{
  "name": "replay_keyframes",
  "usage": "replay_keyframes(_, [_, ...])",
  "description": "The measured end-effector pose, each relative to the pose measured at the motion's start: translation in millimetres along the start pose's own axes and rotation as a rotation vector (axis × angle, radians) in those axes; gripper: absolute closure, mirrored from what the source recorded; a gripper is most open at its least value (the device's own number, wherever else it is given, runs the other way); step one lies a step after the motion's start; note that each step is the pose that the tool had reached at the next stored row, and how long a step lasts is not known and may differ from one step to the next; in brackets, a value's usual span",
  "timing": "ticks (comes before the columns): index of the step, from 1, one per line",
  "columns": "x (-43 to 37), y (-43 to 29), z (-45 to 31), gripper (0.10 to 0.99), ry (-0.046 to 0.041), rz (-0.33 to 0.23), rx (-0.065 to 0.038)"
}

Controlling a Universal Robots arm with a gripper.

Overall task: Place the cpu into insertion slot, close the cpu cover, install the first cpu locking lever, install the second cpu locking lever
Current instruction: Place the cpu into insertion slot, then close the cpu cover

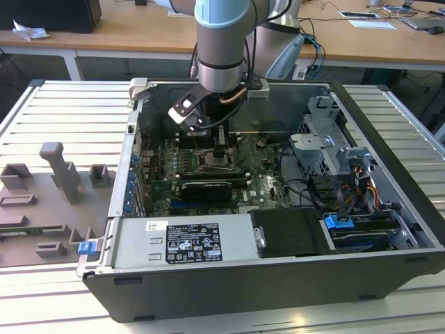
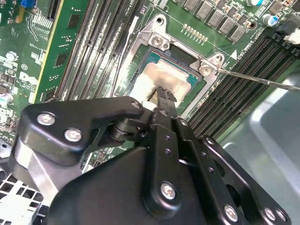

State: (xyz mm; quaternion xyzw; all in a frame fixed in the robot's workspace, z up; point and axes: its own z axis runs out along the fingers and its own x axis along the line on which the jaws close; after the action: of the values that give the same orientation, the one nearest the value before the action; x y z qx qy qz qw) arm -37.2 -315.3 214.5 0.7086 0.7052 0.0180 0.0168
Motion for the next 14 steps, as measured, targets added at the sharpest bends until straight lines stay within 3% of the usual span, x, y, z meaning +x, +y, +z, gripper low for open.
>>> replay_keyframes(12, [0.0, 0.6, -11.3, 0.980, 0.0000, 0.000, 0.000])
replay_keyframes(14, [0.1, 4.3, -12.1, 0.980, 0.0000, 0.000, 0.008])
